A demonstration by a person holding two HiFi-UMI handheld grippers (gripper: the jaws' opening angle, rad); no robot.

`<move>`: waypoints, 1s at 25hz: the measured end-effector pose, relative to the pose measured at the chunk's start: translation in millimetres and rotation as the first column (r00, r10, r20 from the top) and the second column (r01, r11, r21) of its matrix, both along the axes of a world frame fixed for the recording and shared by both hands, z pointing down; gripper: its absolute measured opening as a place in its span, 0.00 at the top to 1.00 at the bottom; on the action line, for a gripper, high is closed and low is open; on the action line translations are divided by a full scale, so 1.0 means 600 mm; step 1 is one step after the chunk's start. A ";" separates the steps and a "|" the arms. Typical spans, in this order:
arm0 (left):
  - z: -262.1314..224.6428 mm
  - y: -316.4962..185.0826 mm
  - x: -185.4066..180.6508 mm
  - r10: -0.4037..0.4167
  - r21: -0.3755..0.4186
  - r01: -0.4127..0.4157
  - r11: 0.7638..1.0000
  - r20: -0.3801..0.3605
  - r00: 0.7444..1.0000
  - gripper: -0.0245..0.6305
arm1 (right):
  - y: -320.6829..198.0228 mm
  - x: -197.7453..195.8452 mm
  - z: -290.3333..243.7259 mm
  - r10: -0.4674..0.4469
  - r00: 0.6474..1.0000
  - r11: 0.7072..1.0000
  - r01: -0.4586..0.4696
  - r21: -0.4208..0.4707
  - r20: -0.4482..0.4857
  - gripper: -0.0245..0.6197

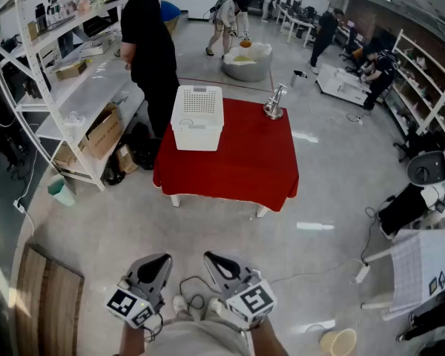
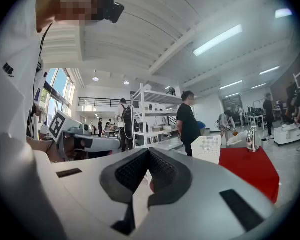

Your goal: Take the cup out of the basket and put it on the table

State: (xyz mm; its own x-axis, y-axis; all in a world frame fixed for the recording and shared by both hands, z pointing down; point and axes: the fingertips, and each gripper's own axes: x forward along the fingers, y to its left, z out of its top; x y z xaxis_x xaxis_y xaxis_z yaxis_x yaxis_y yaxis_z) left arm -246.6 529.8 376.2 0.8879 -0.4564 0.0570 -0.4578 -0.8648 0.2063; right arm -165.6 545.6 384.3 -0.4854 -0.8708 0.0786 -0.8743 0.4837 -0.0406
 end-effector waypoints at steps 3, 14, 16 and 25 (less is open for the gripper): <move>0.001 -0.009 -0.007 0.002 0.013 -0.002 1.000 0.005 1.000 0.95 | -0.010 -0.007 -0.001 0.009 1.000 1.000 -0.009 0.003 0.008 0.95; 0.000 -0.024 -0.015 0.011 0.019 -0.011 1.000 0.009 1.000 0.95 | -0.017 -0.018 0.003 0.033 0.999 0.999 -0.033 0.002 -0.003 0.95; -0.002 -0.021 -0.005 0.007 0.021 -0.007 1.000 0.010 1.000 0.95 | -0.013 -0.006 0.000 0.038 0.999 0.999 -0.038 0.011 -0.007 0.95; -0.016 0.000 0.038 -0.061 0.050 0.060 0.997 0.012 0.998 0.95 | 0.012 0.047 -0.019 0.002 1.000 0.998 -0.003 0.057 0.019 0.95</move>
